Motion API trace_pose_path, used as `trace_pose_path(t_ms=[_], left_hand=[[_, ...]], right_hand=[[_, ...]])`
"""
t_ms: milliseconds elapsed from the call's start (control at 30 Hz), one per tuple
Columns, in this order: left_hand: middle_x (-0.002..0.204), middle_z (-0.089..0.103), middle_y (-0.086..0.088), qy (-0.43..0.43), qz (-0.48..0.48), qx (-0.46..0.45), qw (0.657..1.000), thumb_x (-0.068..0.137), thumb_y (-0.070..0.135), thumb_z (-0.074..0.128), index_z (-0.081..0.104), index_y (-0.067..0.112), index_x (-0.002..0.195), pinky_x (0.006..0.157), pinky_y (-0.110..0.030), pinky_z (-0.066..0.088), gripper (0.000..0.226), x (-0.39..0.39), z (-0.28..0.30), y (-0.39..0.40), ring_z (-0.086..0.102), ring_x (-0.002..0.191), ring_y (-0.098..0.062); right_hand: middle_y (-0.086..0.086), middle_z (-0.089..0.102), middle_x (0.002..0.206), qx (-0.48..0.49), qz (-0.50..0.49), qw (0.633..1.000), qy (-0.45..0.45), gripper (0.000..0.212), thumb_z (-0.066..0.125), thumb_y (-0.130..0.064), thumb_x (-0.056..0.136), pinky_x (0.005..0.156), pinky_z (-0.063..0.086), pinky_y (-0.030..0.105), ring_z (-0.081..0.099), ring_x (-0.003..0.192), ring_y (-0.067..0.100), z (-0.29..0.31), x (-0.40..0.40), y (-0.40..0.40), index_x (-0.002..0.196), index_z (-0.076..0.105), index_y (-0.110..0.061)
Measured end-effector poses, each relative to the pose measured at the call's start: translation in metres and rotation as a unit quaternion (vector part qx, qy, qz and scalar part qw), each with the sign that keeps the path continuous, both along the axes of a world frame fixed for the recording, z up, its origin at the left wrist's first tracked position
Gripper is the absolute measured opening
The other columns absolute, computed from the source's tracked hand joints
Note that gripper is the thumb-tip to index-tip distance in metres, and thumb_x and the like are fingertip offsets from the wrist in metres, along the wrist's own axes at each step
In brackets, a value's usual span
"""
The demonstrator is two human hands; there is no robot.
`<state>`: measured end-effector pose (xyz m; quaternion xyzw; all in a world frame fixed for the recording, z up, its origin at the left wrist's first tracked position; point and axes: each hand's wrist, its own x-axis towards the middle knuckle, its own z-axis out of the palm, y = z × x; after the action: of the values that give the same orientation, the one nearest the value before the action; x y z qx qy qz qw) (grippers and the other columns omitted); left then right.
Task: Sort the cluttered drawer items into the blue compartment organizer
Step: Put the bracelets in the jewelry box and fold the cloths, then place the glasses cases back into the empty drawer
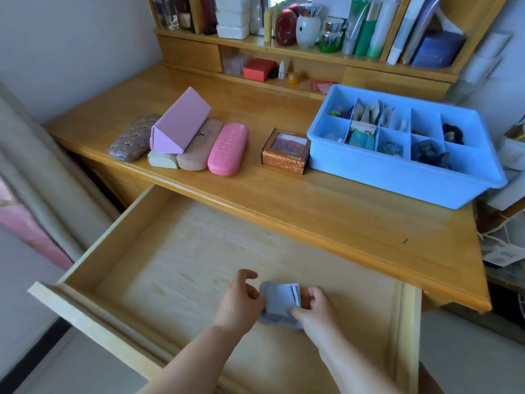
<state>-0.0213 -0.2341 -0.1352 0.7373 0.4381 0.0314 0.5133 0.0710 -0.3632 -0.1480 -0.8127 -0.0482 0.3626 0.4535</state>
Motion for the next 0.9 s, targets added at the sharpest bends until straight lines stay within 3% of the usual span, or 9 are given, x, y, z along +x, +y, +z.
trace_pose_path(t_ms=[167, 267, 367, 467, 533, 633, 700, 800, 900], left_hand=[[0.072, 0.054, 0.004, 0.030, -0.014, 0.064, 0.997, 0.082, 0.009, 0.061, 0.046, 0.021, 0.119, 0.050, -0.018, 0.042, 0.041, -0.011, -0.002, 0.022, 0.054, 0.062, -0.008], [0.077, 0.054, 0.003, 0.076, -0.044, 0.068, 0.994, 0.083, 0.011, 0.058, 0.042, 0.017, 0.122, 0.060, -0.029, 0.046, 0.043, -0.013, -0.004, 0.024, 0.060, 0.074, -0.020], [0.085, 0.054, 0.004, 0.070, -0.020, 0.074, 0.995, 0.084, 0.015, 0.058, 0.044, 0.019, 0.122, 0.060, -0.027, 0.044, 0.040, -0.016, 0.001, 0.028, 0.057, 0.075, -0.017], [0.077, 0.057, 0.007, 0.000, 0.012, 0.111, 0.994, 0.085, 0.017, 0.062, 0.050, 0.024, 0.112, 0.058, -0.018, 0.040, 0.031, -0.026, 0.019, 0.042, 0.056, 0.069, -0.010], [0.069, 0.056, 0.007, -0.058, 0.033, 0.149, 0.987, 0.085, 0.016, 0.063, 0.053, 0.027, 0.102, 0.053, -0.012, 0.038, 0.023, -0.032, 0.038, 0.060, 0.054, 0.063, -0.007], [0.068, 0.055, 0.006, -0.122, 0.066, 0.207, 0.968, 0.085, 0.015, 0.064, 0.055, 0.030, 0.095, 0.055, -0.007, 0.039, 0.020, -0.034, 0.070, 0.099, 0.051, 0.062, 0.000], [0.069, 0.055, 0.008, -0.145, 0.093, 0.231, 0.957, 0.085, 0.017, 0.063, 0.055, 0.034, 0.090, 0.054, -0.006, 0.039, 0.020, -0.032, 0.089, 0.129, 0.050, 0.062, 0.003], [0.068, 0.052, 0.011, -0.161, 0.128, 0.240, 0.949, 0.085, 0.018, 0.062, 0.055, 0.035, 0.087, 0.051, -0.010, 0.038, 0.019, -0.027, 0.107, 0.172, 0.048, 0.060, -0.003], [0.077, 0.055, 0.010, -0.132, 0.151, 0.277, 0.940, 0.084, 0.020, 0.064, 0.057, 0.028, 0.096, 0.058, -0.018, 0.038, 0.015, -0.023, 0.113, 0.216, 0.050, 0.067, -0.007]], right_hand=[[-0.003, 0.058, 0.078, -0.045, 0.050, 0.997, -0.048, 0.035, 0.074, -0.019, 0.068, 0.055, 0.043, 0.027, 0.055, 0.064, 0.015, -0.007, -0.011, 0.017, 0.082, 0.043, -0.024], [-0.006, 0.052, 0.073, -0.098, 0.095, 0.987, -0.088, 0.042, 0.076, -0.029, 0.069, 0.059, 0.037, 0.030, 0.050, 0.064, 0.017, -0.005, -0.008, 0.018, 0.076, 0.035, -0.025], [-0.009, 0.051, 0.068, -0.074, 0.121, 0.984, -0.110, 0.037, 0.075, -0.035, 0.074, 0.059, 0.035, 0.030, 0.046, 0.061, 0.013, 0.008, -0.005, 0.012, 0.073, 0.039, -0.024], [-0.010, 0.052, 0.058, -0.003, 0.164, 0.967, -0.197, 0.023, 0.069, -0.028, 0.079, 0.058, 0.040, 0.026, 0.045, 0.055, 0.006, 0.040, -0.003, 0.005, 0.069, 0.048, -0.024], [-0.012, 0.056, 0.061, 0.077, 0.201, 0.935, -0.282, 0.017, 0.064, -0.028, 0.079, 0.053, 0.038, 0.018, 0.048, 0.054, 0.005, 0.076, -0.001, 0.012, 0.070, 0.051, -0.027], [-0.015, 0.058, 0.067, 0.146, 0.236, 0.859, -0.430, 0.010, 0.059, -0.030, 0.080, 0.056, 0.038, 0.011, 0.055, 0.063, 0.002, 0.129, 0.011, 0.045, 0.071, 0.056, -0.028], [-0.015, 0.062, 0.074, 0.139, 0.249, 0.830, -0.479, 0.007, 0.062, -0.025, 0.083, 0.062, 0.041, 0.013, 0.057, 0.072, 0.000, 0.147, 0.024, 0.077, 0.076, 0.063, -0.027], [-0.012, 0.066, 0.095, 0.086, 0.282, 0.843, -0.450, 0.010, 0.065, -0.018, 0.085, 0.076, 0.041, 0.016, 0.059, 0.090, 0.005, 0.145, 0.043, 0.119, 0.092, 0.072, -0.022], [-0.012, 0.063, 0.115, 0.048, 0.295, 0.856, -0.422, 0.020, 0.066, -0.017, 0.086, 0.092, 0.034, 0.010, 0.056, 0.110, 0.006, 0.127, 0.052, 0.131, 0.105, 0.072, -0.021]])
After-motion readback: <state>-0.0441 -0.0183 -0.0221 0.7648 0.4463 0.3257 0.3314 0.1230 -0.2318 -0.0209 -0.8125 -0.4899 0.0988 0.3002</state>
